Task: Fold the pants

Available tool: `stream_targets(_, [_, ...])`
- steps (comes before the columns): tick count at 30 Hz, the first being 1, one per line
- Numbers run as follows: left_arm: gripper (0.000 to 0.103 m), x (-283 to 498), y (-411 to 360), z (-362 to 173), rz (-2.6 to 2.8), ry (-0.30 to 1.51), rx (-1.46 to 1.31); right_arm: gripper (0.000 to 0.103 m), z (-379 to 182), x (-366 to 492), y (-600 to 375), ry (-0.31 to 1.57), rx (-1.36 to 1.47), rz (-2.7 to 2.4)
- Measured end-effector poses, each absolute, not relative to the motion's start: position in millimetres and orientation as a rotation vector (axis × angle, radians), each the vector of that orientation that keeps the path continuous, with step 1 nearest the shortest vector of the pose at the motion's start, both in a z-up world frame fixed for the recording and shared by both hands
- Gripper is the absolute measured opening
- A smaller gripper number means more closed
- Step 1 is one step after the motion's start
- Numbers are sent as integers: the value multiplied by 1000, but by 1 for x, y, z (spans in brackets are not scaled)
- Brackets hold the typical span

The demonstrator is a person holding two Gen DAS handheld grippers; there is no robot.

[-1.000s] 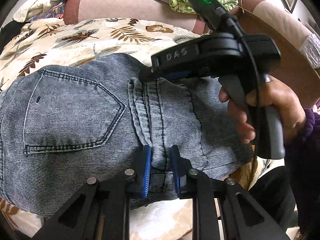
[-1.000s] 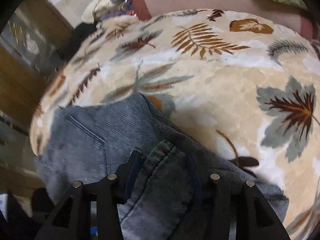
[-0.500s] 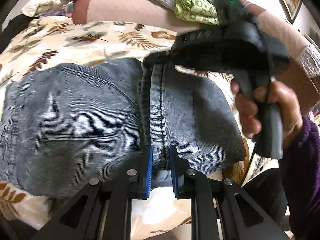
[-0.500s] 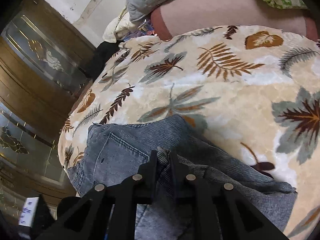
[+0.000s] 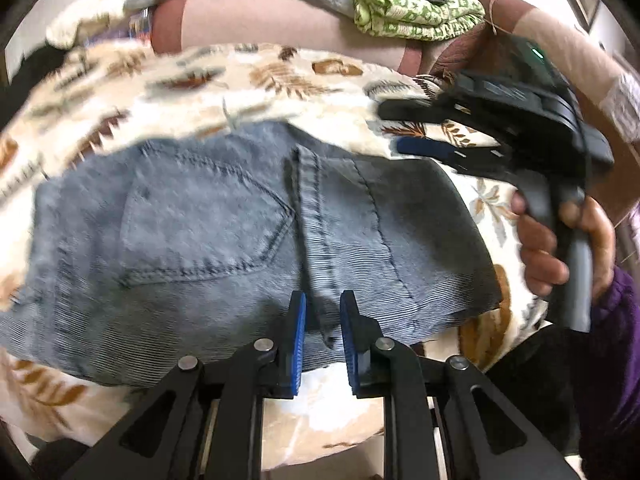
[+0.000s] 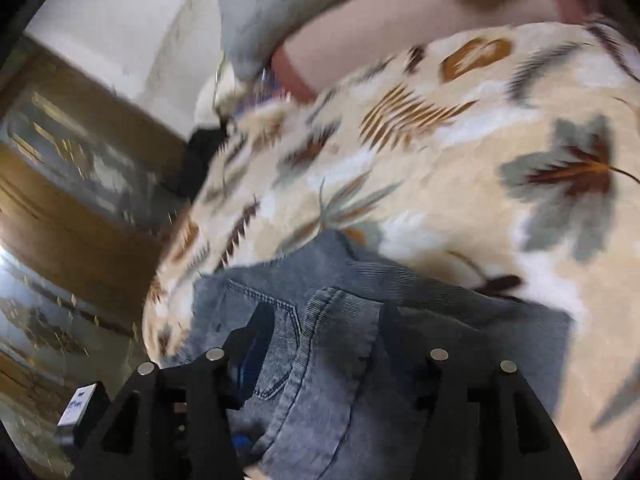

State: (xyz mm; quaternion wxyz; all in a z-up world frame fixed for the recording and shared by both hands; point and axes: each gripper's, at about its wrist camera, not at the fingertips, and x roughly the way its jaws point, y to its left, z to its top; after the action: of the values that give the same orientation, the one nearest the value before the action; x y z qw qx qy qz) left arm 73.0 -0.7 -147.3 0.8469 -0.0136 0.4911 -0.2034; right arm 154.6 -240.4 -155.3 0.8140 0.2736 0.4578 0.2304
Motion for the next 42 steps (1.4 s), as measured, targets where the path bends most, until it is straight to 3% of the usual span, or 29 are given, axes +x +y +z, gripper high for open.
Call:
stream_targets(7, [19, 67, -21, -145, -451, 1007, 12, 57, -181, 93, -277, 974, 612, 384])
stream_targets(13, [19, 86, -35, -185, -418, 1061, 19, 53, -209, 69, -261, 1006, 527, 383])
stream_targets(22, [19, 87, -36, -166, -406, 1056, 18, 53, -164, 112, -275, 877, 516, 314])
stream_targets(26, [20, 93, -37, -184, -388, 1087, 23, 54, -183, 144, -263, 926, 422, 237])
stream_targets(28, [30, 93, -36, -189, -382, 1098, 24, 55, -201, 155, -262, 997, 412, 238])
stream_targets(32, [32, 93, -28, -189, -402, 1102, -26, 55, -188, 152, -264, 979, 427, 240])
stream_targets(35, [40, 85, -19, -180, -404, 1071, -55, 55, -170, 142, -261, 922, 453, 282])
stream_targets(37, [49, 71, -7, -171, -375, 1014, -56, 55, -160, 139, -252, 912, 437, 308])
stream_targets(39, [51, 56, 8, -163, -312, 958, -55, 55, -153, 139, -233, 907, 406, 344])
stream_targets(42, [66, 38, 37, -155, -180, 882, -83, 55, -144, 143, -193, 916, 363, 419])
